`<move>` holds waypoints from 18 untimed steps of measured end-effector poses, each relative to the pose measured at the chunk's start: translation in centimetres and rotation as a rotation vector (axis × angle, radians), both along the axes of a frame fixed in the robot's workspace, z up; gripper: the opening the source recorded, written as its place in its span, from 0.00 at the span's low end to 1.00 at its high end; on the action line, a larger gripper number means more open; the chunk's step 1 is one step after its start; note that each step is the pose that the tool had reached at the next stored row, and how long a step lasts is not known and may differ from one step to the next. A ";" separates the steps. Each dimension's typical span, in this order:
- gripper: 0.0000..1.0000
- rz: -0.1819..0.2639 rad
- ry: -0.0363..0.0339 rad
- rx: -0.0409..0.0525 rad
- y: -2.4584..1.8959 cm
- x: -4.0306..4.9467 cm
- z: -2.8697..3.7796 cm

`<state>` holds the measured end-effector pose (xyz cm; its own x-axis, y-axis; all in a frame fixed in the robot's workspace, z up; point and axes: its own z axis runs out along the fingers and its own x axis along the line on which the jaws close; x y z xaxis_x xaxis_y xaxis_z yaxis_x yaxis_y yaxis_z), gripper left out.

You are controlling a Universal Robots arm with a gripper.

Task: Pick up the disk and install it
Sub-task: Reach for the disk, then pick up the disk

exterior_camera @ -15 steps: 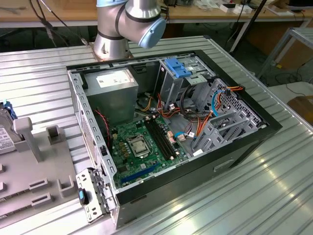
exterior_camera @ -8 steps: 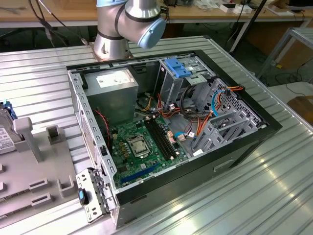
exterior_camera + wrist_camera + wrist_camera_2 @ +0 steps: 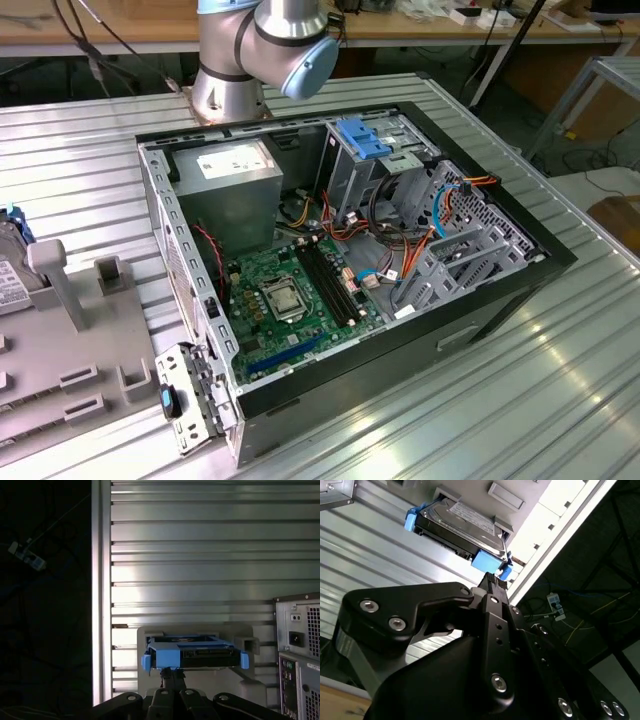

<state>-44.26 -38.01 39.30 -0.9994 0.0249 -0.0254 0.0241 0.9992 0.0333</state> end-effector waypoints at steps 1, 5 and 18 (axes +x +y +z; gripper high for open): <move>0.11 0.000 0.0001 -0.0001 -0.01 0.00 0.01; 0.11 0.000 0.0001 -0.0001 -0.01 -0.01 0.01; 0.11 0.132 0.0001 -0.0007 -0.02 -0.03 0.00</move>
